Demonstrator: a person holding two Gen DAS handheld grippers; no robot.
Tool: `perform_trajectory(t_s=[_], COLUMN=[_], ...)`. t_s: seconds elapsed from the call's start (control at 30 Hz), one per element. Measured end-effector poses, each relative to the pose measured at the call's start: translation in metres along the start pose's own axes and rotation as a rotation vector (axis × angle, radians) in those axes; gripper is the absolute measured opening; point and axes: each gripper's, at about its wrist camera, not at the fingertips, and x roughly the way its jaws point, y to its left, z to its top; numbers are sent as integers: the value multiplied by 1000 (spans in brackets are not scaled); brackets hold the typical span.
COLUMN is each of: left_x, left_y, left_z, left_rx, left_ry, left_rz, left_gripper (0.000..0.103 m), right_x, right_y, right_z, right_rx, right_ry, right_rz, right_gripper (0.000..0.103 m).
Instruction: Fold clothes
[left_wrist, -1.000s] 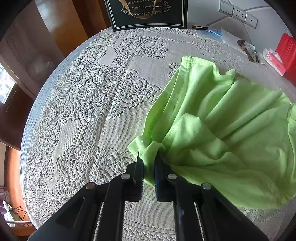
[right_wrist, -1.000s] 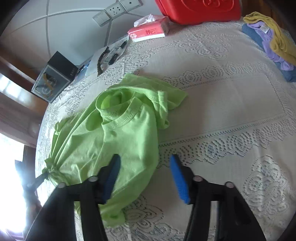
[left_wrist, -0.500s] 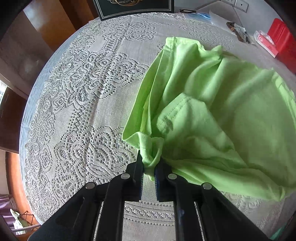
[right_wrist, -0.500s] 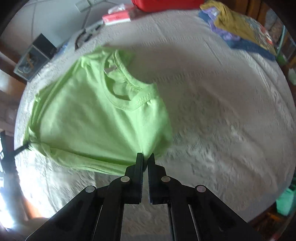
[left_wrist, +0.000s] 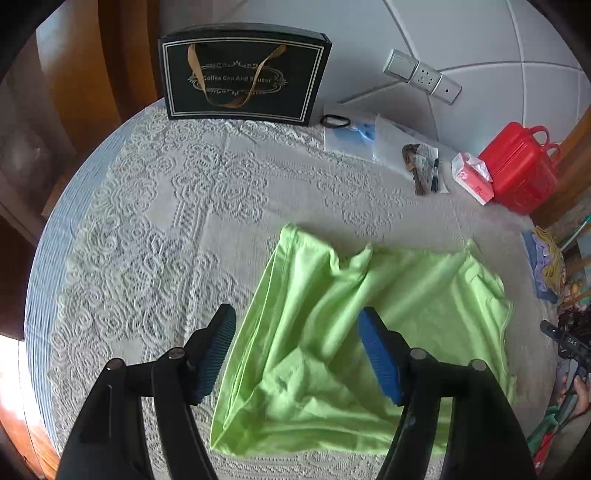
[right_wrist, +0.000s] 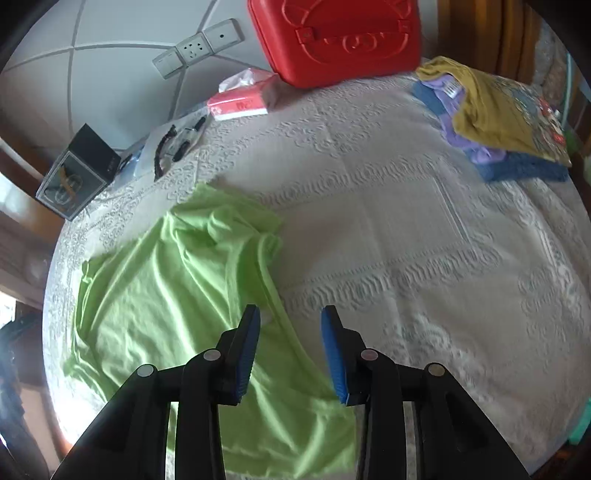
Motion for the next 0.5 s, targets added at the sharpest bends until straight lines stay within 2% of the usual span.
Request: perform_trajectory(t_s=[0.07,0.17,0.3,0.37,0.4,0.43,0.5], left_x=[30,90,144,161,163,166,171], left_y=[-3,-6,-8,-7,-9,-11,-14], left_z=[25,46,51,50,49,48,45], left_rx=[13,42,61,46,59,72,98], left_ry=[37,126,199,231,232,232,233], left_rz=[0,56,110,99,104,108,118], left_gripper=[68,68,68,68,68,68,54], right_x=[17,53,93,111,120,129,145], right_y=[8,23,55,67,73,78,89], right_z=[24,58,95,107,114,119,124], right_rx=[-9,-12,-83,-121,-139,-156,-194], right_ry=[14,65,105,116,120,127,139], right_rz=[36,69,58,45,36,27,4], right_gripper=[35,35,35,37,45,57,66])
